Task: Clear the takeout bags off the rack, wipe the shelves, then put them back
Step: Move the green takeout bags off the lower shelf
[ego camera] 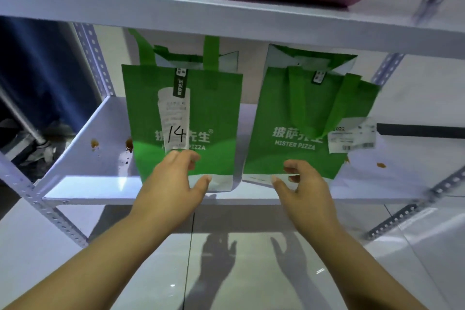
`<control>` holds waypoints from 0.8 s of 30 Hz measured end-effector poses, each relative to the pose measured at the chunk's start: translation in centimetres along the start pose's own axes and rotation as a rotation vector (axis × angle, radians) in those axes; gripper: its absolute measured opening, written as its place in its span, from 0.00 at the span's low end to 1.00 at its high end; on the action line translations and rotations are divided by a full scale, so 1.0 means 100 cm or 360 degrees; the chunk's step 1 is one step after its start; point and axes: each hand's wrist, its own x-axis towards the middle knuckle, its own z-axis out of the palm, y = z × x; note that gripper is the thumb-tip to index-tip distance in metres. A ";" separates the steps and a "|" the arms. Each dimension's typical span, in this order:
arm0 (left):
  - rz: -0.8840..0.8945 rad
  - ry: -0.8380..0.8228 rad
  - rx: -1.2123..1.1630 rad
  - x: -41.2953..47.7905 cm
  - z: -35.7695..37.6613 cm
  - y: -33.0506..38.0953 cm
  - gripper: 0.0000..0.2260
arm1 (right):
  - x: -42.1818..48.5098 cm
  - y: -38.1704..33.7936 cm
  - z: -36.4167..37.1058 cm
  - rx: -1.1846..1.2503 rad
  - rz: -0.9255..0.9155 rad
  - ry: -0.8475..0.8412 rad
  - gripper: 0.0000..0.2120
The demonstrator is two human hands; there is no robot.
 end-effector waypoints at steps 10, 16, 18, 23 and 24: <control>0.0098 -0.0256 -0.0051 0.019 0.055 0.062 0.27 | 0.008 0.067 -0.049 -0.0110 0.0289 0.0037 0.25; 0.0010 -0.0317 -0.0033 0.036 0.075 0.075 0.39 | 0.030 0.082 -0.053 -0.0149 0.0338 -0.0105 0.35; -0.0060 -0.0337 -0.0013 0.040 0.081 0.076 0.40 | 0.035 0.083 -0.053 -0.0092 0.0315 -0.0150 0.36; -0.0175 -0.0403 -0.0128 0.048 0.091 0.075 0.36 | 0.038 0.086 -0.052 -0.0020 0.0251 -0.0196 0.29; -0.0175 -0.0411 -0.0130 0.048 0.093 0.076 0.36 | 0.038 0.087 -0.052 -0.0003 0.0236 -0.0198 0.27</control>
